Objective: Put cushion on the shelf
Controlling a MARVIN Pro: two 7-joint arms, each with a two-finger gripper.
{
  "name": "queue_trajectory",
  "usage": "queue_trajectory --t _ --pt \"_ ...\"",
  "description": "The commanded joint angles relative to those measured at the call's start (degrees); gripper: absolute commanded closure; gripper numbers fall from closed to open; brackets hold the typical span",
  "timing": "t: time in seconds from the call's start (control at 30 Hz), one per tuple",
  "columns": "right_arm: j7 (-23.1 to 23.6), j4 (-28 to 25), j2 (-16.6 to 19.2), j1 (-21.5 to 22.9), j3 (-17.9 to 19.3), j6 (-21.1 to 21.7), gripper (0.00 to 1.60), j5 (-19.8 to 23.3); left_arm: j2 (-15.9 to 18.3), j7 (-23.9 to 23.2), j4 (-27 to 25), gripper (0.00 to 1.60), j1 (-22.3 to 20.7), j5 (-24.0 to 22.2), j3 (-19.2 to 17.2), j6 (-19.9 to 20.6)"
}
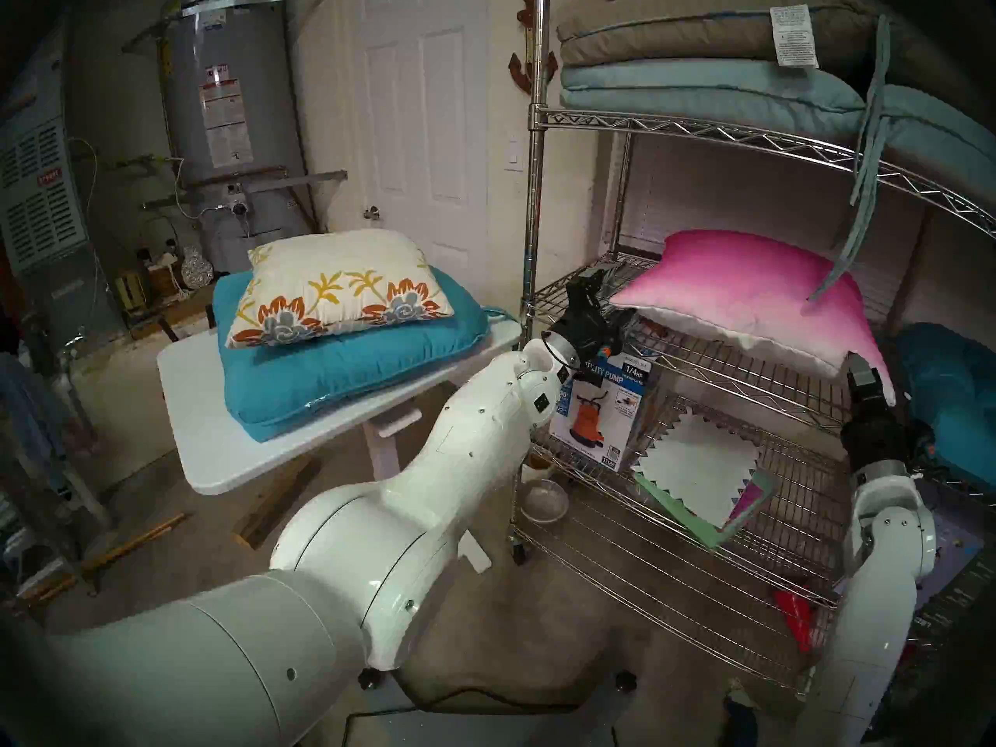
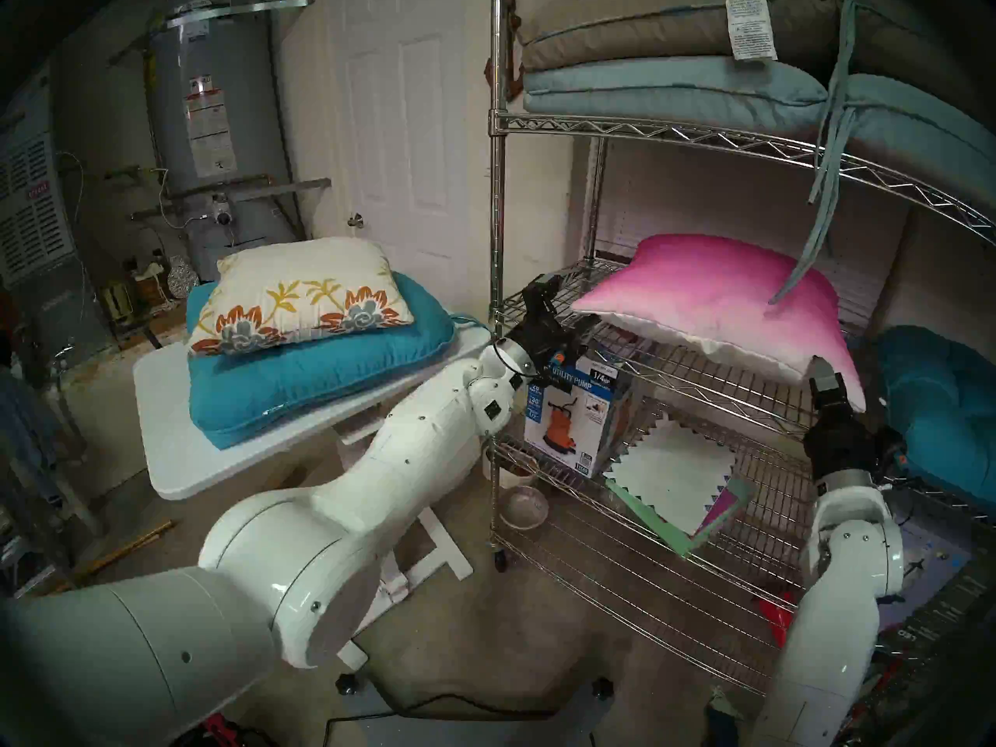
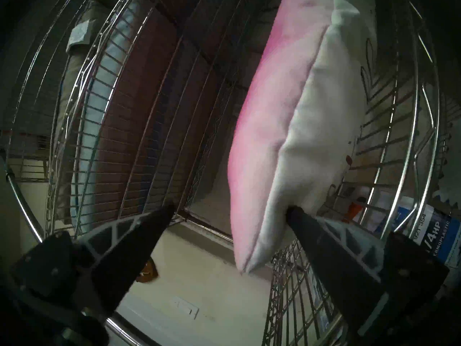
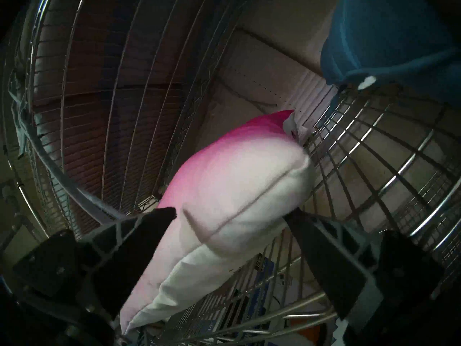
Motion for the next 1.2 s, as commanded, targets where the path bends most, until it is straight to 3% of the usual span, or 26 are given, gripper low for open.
queue_trajectory --t 0.0,0.4,1.17 --pt "-1.67 -0.97 0.33 2.91 0.09 1.15 0.0 2.37 -0.86 2.59 0.18 0.0 -1.84 0.11 -0.15 -0.38" --pt "-1.07 -0.68 -1.07 1.63 1.5 -0.92 0.0 2.21 -0.75 4.08 1.14 0.0 -1.51 0.69 -0.09 -0.95" --pt "1.8 -1.85 -1.79 -0.2 2.12 -0.73 0.0 2.14 -2.69 3.24 0.73 0.0 0.29 1.08 0.45 -1.19"
